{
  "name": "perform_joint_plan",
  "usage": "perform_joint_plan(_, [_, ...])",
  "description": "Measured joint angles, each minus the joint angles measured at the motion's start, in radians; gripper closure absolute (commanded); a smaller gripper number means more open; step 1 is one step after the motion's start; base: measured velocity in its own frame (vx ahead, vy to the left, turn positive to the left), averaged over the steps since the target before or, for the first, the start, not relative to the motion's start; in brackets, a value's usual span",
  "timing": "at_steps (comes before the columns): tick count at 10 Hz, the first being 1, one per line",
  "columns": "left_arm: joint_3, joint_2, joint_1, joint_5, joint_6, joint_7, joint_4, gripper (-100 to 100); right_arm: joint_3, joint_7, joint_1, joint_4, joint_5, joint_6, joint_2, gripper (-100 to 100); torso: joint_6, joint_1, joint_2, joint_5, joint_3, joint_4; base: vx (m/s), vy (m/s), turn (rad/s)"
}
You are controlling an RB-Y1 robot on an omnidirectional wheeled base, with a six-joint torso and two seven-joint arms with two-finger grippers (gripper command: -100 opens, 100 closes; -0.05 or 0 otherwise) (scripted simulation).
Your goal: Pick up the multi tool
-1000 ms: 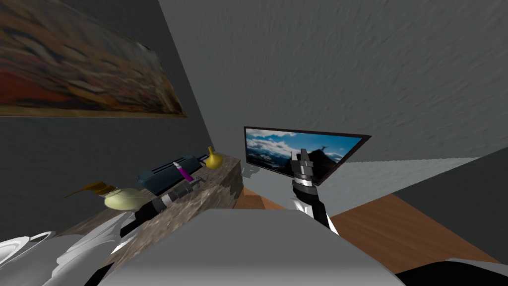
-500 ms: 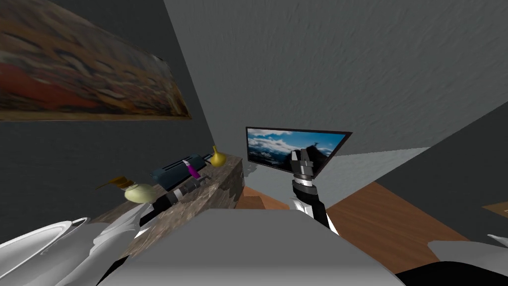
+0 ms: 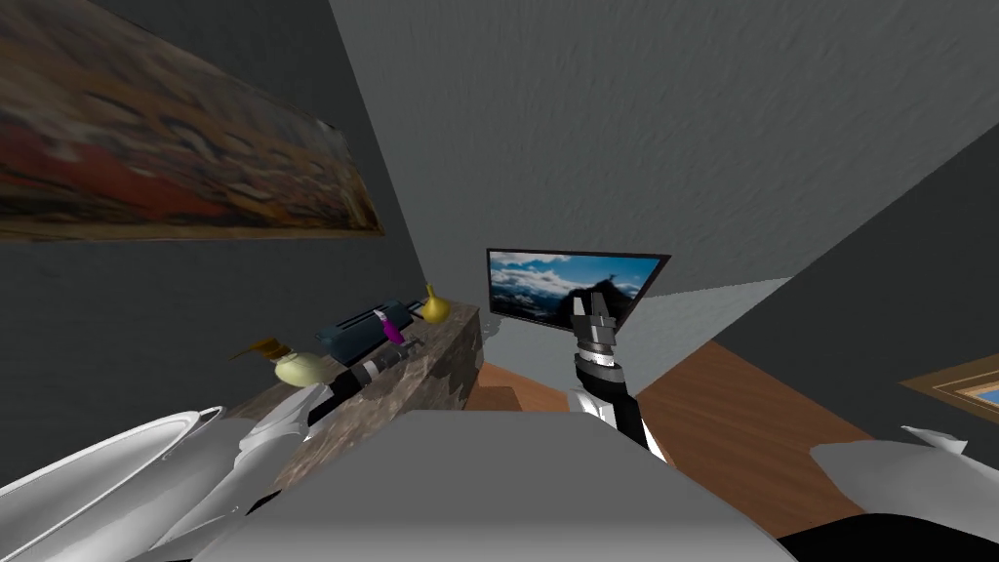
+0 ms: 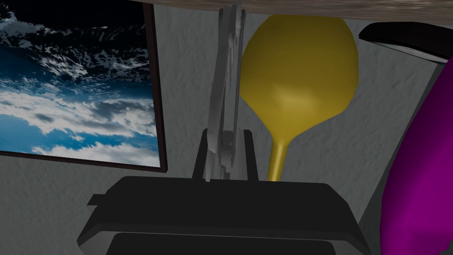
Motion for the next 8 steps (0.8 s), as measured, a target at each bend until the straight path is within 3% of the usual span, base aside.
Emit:
perform_joint_plan(2, [-0.015,-0.029,0.002,-0.028,0.063,0.038,-0.073,100,0.000,0.000,0.000,0.000,0.000,0.000,0.000,0,0.000,0.000,-0.001,0.000,0.000,0.000,-0.113,0.079,-0.050])
perform_joint_plan(7, [-0.041,-0.094,-0.028,-0.081,0.192,0.087,-0.170,100,0.000,0.000,0.000,0.000,0.000,0.000,0.000,0,-0.002,0.000,-0.001,0.000,0.000,0.000,-0.096,0.061,-0.037])
perform_joint_plan(8, [-0.042,-0.094,-0.029,-0.082,0.199,0.089,-0.172,0,0.000,0.000,0.000,0.000,0.000,0.000,0.000,0,-0.003,-0.002,-0.004,0.000,-0.002,-0.001,-0.008,0.006,0.002])
